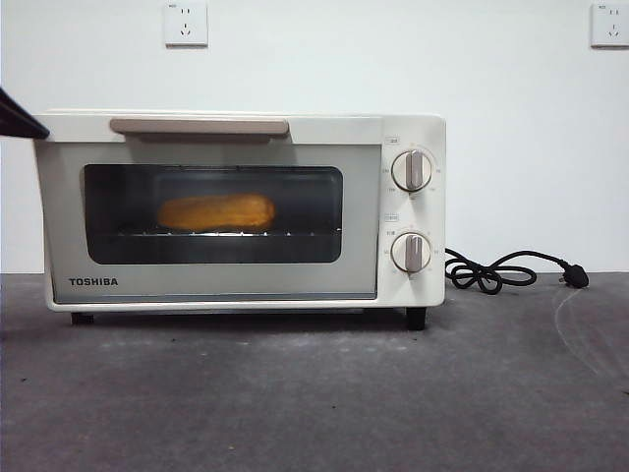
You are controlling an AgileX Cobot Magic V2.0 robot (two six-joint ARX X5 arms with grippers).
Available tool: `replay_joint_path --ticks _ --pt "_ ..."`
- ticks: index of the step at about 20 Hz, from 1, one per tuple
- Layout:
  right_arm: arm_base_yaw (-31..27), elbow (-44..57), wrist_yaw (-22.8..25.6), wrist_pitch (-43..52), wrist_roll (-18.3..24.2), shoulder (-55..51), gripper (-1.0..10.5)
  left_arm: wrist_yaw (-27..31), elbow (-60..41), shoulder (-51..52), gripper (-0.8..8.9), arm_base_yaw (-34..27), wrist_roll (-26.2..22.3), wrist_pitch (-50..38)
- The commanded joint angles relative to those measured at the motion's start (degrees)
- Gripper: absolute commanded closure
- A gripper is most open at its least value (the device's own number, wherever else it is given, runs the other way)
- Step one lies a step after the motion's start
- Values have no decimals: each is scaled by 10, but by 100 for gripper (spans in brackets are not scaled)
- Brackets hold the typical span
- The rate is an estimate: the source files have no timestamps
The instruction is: Take the corn from the table,put the corn in the oven
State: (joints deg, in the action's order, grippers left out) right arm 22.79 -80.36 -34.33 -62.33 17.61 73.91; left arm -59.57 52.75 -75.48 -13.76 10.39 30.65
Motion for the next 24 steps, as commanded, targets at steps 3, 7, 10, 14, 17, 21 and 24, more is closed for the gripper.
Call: replay_joint_path --ticks 3,7,10,14,17,21,24 --pt "0 5 -2 3 5 5 963 48 21 -1 822 18 15 -14" --pt "0 5 -2 7 5 5 963 73 21 -4 822 30 32 -42" --pt "0 5 -2 6 5 5 963 73 21 -12 822 34 43 -62" --pt "0 5 -2 6 5 5 963 76 21 -21 822 34 53 -85" --pt "0 5 -2 6 5 5 963 78 21 -26 822 34 57 -91" --pt "0 5 -2 6 5 5 963 92 21 -26 822 32 56 -97" --pt "0 5 -2 6 4 5 963 107 21 -26 822 32 55 -104"
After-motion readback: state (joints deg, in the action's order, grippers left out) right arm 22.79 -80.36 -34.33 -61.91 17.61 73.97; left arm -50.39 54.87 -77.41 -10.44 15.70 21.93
